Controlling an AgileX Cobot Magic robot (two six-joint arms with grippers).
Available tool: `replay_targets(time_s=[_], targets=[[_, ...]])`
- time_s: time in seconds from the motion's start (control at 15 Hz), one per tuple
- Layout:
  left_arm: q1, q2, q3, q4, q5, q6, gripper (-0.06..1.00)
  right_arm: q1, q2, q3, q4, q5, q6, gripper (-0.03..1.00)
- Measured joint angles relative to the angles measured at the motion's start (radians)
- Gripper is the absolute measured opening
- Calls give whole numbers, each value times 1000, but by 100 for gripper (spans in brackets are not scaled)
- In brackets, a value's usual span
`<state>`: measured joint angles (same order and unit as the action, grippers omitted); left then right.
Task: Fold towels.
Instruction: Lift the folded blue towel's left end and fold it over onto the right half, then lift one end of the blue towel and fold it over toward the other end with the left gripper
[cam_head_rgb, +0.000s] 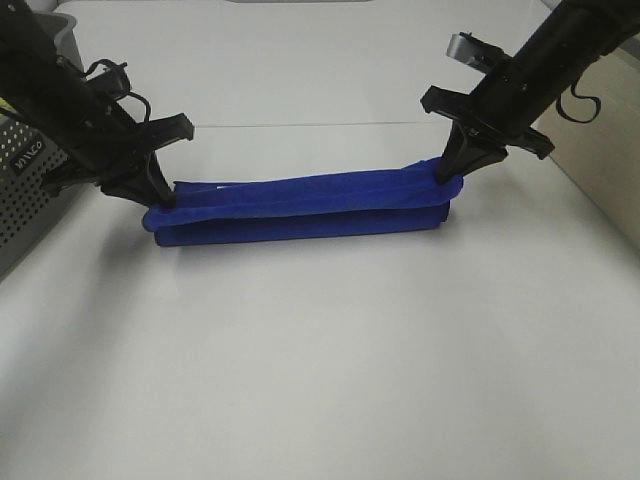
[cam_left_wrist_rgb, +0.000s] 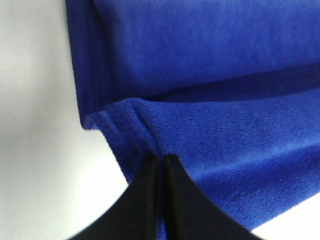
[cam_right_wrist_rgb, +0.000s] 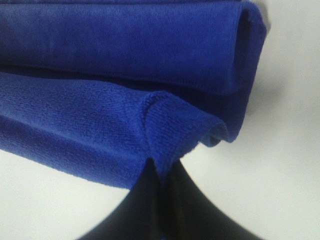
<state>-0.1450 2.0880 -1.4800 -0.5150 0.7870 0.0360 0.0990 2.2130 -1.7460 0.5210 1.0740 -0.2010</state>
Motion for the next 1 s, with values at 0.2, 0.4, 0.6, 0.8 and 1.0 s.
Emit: replay_targets(time_s=[0.2, 0.4, 0.6, 0.8, 1.0], targets=[[34, 75, -125, -4, -14, -4, 2, 0, 116, -169, 6, 14, 10, 2], [35, 145, -200, -6, -25, -4, 2, 0, 184, -240, 6, 13, 10, 2], [35, 213, -248, -7, -41, -4, 3, 0, 246, -256, 5, -9, 11, 2], [35, 227, -253, -29, -80, -4, 30, 0, 257, -258, 4, -5, 11, 33], [36, 213, -258, -1, -89, 1, 70, 0, 257, -299, 9, 72, 10, 74]])
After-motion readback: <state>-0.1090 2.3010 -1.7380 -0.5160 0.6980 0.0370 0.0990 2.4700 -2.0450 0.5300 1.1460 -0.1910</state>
